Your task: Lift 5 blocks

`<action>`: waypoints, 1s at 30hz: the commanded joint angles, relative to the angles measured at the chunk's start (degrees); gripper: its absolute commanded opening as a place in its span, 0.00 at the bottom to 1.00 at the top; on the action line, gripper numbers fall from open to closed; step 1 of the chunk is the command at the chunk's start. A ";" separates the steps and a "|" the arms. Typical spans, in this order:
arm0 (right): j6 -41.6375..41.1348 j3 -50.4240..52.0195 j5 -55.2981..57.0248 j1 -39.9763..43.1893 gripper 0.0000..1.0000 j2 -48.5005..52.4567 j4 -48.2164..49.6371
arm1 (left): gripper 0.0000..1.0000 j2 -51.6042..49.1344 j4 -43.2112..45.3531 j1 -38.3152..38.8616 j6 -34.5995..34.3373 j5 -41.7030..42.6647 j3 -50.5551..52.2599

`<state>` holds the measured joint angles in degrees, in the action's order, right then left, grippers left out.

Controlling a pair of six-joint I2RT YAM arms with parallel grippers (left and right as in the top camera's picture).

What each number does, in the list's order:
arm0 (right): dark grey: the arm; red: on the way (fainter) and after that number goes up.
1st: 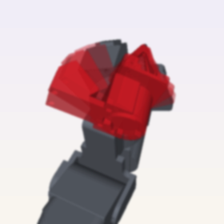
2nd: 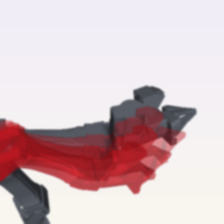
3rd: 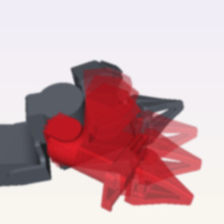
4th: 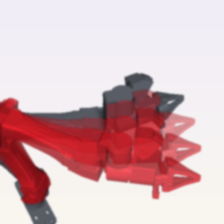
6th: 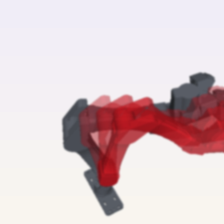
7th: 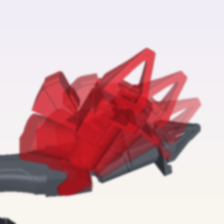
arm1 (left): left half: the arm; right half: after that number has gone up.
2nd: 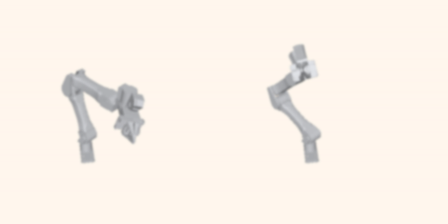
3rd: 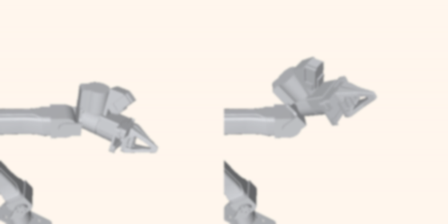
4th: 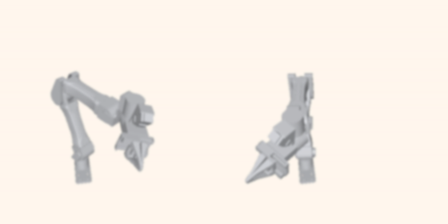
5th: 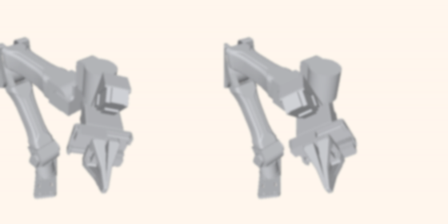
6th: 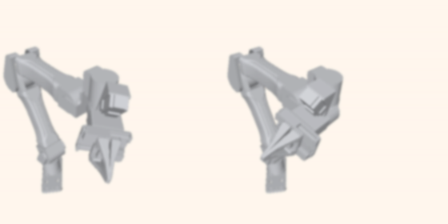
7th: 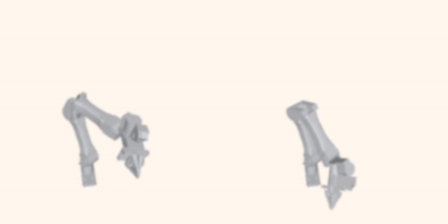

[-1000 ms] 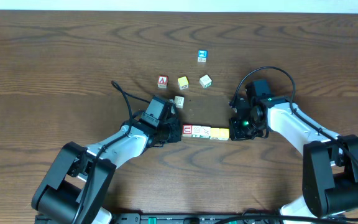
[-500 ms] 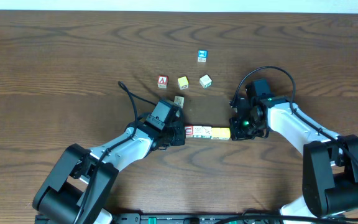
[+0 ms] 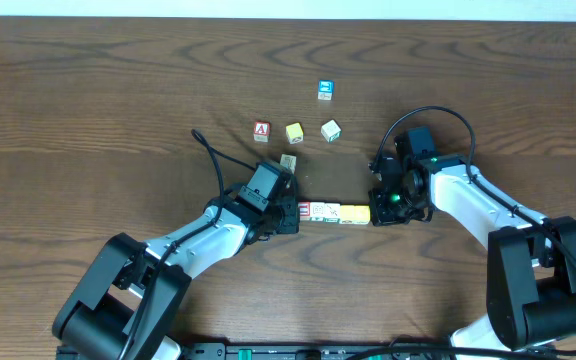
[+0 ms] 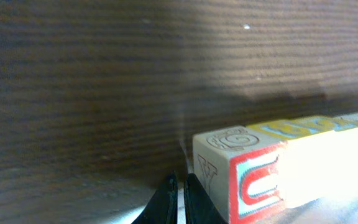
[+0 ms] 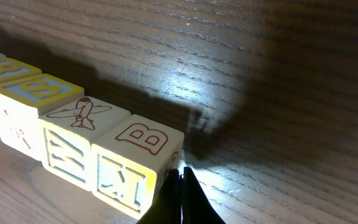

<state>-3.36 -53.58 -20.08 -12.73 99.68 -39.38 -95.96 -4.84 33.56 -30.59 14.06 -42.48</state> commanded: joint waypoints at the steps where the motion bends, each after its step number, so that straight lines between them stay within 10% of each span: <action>1: 0.83 -0.20 -1.16 -0.55 0.01 -1.20 0.15 | 0.08 -1.33 -1.38 -0.24 0.50 -7.74 0.61; 30: 0.83 -0.20 -1.18 -0.55 0.01 -1.20 0.13 | 0.07 -1.33 1.53 -1.51 0.31 2.25 0.52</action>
<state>-3.36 -53.58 -20.16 -12.73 99.68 -39.35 -96.40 -3.22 32.25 -30.61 15.14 -42.72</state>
